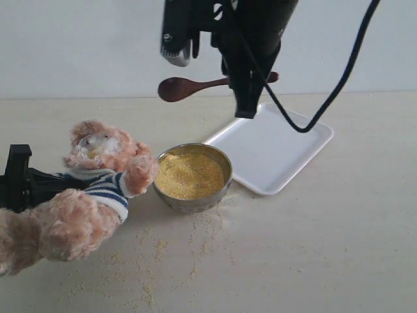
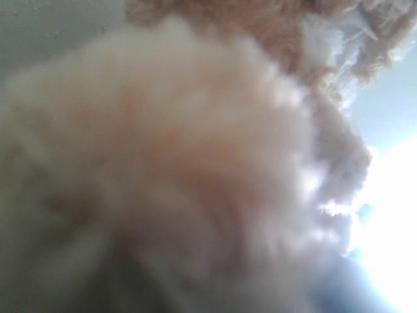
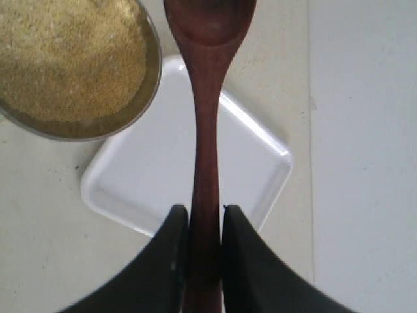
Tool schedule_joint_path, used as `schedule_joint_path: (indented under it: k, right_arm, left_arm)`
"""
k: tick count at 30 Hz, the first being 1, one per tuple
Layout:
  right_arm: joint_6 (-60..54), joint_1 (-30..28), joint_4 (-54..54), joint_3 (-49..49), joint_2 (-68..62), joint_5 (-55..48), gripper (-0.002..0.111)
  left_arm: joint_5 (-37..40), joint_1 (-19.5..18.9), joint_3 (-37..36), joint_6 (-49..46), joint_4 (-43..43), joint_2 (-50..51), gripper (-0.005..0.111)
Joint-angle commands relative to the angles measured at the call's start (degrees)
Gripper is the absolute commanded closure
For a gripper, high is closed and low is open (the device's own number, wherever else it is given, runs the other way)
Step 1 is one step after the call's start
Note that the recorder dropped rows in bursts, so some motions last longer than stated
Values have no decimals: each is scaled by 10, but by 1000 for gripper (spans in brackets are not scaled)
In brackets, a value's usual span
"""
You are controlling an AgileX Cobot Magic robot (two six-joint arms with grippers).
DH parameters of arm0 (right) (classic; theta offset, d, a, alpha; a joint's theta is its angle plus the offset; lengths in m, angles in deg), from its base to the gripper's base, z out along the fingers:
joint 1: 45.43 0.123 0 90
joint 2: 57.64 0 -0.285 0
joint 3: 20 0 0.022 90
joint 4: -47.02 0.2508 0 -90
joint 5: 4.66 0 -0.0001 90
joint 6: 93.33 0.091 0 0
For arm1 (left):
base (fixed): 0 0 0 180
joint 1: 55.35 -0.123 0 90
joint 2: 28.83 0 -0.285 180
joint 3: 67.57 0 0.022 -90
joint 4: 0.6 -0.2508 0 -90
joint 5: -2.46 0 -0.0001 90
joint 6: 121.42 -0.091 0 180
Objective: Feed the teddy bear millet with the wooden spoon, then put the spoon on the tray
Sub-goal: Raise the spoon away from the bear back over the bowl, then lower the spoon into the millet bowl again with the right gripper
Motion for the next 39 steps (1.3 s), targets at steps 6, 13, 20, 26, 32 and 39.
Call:
schedule_joint_path:
  k: [6,13,20,26,32,39]
  right_arm:
    - [-85,-33,50,0,-22,-22,109]
    - [-70,-8,-1,0,-85,-41,109]
    - [-71,16,-5,0,-115,-41,109]
    - [-36,18,-53,0,-124,-42,109]
    - [-23,18,-77,0,-134,-35,109]
    - [-7,18,-83,0,-152,-36,109]
  left_arm:
    - [19,-1,0,0,6,1,102]
    - [19,-1,0,0,6,1,102]
    - [19,-1,3,1,6,1,102]
    - [19,-1,3,1,6,1,102]
    - [19,-1,3,1,6,1,102]
    - [19,-1,3,1,6,1,102]
